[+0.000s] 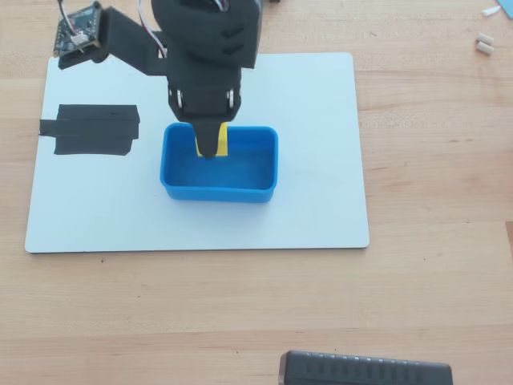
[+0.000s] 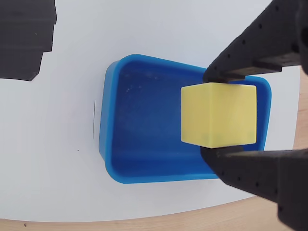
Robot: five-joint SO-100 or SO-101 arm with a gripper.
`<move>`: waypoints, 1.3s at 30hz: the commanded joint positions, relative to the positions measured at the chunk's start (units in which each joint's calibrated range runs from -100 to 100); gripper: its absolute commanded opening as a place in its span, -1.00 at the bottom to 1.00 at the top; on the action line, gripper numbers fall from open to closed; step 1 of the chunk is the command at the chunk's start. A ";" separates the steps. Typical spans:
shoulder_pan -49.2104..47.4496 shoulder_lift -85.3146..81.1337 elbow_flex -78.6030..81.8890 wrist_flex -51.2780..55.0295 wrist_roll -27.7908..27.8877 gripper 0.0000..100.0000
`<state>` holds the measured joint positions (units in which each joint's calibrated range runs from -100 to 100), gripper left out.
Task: Pick up yellow cube and drop it in the blue rectangular bin
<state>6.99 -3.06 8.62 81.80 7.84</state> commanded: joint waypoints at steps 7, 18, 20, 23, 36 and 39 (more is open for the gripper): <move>-0.47 -5.25 6.20 -7.32 0.20 -0.67; -0.30 -6.37 6.38 -6.99 0.39 -0.36; -0.04 -10.17 8.20 -6.74 0.24 -0.36; -0.13 -17.23 11.66 -5.42 0.00 -0.46; 1.16 -49.56 43.20 -12.52 -0.98 -1.00; 1.24 -58.85 53.75 -16.32 -0.98 -1.00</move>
<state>7.94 -50.91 53.21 69.61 7.20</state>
